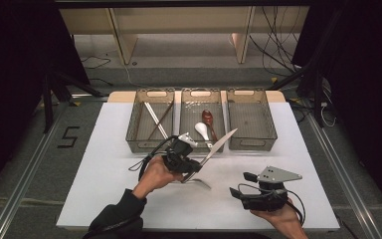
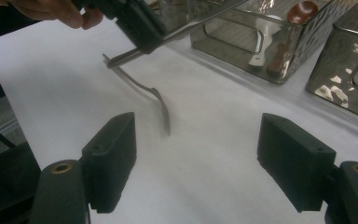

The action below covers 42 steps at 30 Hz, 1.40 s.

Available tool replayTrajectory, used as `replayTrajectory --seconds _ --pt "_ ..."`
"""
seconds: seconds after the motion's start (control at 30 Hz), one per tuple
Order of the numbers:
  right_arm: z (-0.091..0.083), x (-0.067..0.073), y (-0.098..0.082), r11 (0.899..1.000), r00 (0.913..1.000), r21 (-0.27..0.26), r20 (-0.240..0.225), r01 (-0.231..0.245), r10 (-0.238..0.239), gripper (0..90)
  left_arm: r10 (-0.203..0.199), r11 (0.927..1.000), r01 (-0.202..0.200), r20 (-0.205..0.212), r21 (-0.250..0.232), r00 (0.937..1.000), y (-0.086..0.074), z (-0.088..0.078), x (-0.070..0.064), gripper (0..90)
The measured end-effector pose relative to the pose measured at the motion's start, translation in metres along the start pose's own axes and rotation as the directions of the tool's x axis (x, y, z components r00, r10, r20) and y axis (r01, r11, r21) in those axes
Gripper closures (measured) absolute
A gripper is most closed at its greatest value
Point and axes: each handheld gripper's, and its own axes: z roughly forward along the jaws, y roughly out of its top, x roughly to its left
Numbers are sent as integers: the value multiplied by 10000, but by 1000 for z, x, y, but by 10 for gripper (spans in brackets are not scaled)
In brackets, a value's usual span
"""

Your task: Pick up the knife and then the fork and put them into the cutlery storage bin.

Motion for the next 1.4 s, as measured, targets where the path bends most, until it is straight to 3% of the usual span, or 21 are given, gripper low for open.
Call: replayTrajectory --seconds 0.77,1.1,1.4 --pt "-10 -5 -8 9996 9997 -121 46 -252 252 291 -510 9908 478 -215 -1264 9985 99 31 14 787" --pt "-10 -6 -9 9996 9996 -118 -57 -273 272 291 -851 9860 812 -206 -1455 9962 128 50 21 787" --pt "-11 -6 -10 9996 9996 -54 -81 -279 279 291 -1235 9809 1189 -205 -1537 9921 141 65 27 787"
